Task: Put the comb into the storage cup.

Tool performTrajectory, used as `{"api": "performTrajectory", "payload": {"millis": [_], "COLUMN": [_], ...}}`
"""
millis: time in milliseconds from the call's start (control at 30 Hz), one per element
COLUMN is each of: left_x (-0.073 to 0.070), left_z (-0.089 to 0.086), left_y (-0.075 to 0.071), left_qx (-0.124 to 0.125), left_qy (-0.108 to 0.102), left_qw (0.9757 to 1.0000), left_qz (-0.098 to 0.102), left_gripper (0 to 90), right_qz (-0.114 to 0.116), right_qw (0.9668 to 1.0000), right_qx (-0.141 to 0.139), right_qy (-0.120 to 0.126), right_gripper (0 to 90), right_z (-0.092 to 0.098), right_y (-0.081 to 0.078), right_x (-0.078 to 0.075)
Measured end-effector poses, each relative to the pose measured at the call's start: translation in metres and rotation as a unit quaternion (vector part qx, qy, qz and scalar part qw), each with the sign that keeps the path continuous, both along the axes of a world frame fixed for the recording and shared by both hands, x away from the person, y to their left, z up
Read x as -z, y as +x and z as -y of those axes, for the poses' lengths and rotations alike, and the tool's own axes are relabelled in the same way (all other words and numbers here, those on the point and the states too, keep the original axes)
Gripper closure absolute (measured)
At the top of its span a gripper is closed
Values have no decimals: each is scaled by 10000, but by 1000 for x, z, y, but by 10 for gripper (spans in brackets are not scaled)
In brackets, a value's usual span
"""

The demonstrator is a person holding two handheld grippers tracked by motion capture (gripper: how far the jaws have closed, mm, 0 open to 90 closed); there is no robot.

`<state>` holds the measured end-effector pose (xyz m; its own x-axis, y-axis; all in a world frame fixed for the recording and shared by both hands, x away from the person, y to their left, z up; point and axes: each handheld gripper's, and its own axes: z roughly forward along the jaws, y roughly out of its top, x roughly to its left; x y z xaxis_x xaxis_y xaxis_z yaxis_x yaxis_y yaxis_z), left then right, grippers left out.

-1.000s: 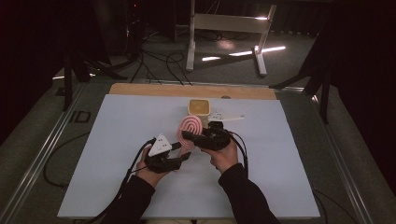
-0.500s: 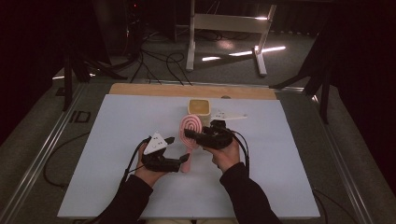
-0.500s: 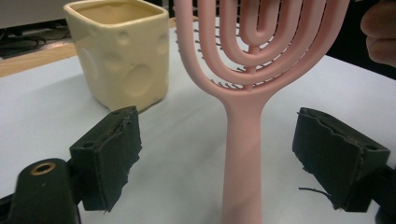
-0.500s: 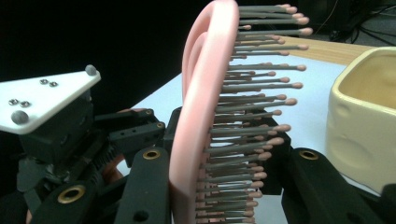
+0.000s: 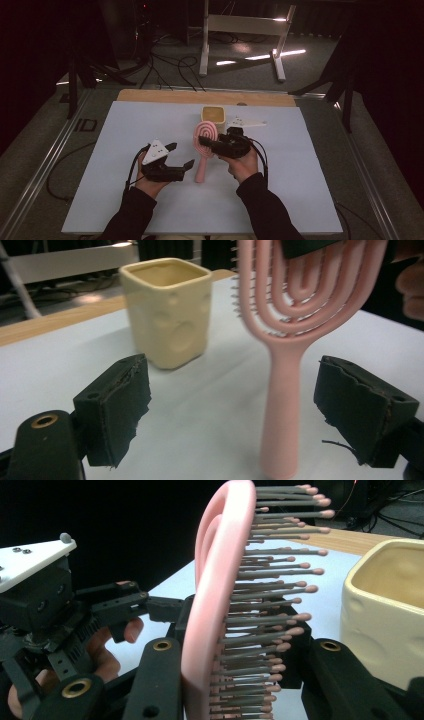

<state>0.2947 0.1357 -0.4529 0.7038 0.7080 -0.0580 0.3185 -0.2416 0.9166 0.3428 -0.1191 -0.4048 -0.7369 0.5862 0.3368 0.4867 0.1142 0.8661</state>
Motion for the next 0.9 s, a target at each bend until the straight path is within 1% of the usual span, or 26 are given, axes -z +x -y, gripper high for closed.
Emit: {"api": "performTrajectory", "payload": {"millis": [100, 133, 233, 400, 433, 467, 633, 667, 767, 900], "left_x": [0, 0, 0, 3, 3, 4, 7, 9, 12, 19], "left_z": [-8, -8, -19, -30, -30, -34, -41, -44, -50, -60], "left_y": [-1, -1, -2, -5, -5, -5, -7, -9, -11, -16], "left_qx": [-103, -103, -201, -320, -320, -379, -495, -527, -614, -693], "left_qy": [44, 44, 83, 77, 77, 54, 106, 124, 163, 165], "left_qw": [9999, 9999, 9998, 9995, 9995, 9993, 9987, 9985, 9980, 9975], "left_qz": [22, 22, -32, -9, -9, -9, 28, 35, 47, -15], "left_gripper": [122, 95, 10, 1, 1, 1, 1, 1, 0, 0], "right_qz": [-2, -9, -48, -43, -43, -37, -36, -29, -22, -35], "right_qw": [10000, 10000, 10000, 10000, 10000, 10000, 10000, 10000, 10000, 10000], "right_qx": [-2, -5, -11, 5, 5, 12, 11, 10, 20, 44], "right_qy": [-2, 0, 85, 70, 70, 71, 60, 37, 64, 77], "right_gripper": [641, 641, 641, 641, 641, 641, 641, 641, 641, 641], "right_z": [-1, -1, -1, -1, -1, -1, -2, -2, -2, 0], "right_y": [0, 0, 1, 1, 1, 2, 2, 3, 3, 4], "right_x": [-1, -1, 0, -1, -1, -1, -1, -1, -2, -3]}}
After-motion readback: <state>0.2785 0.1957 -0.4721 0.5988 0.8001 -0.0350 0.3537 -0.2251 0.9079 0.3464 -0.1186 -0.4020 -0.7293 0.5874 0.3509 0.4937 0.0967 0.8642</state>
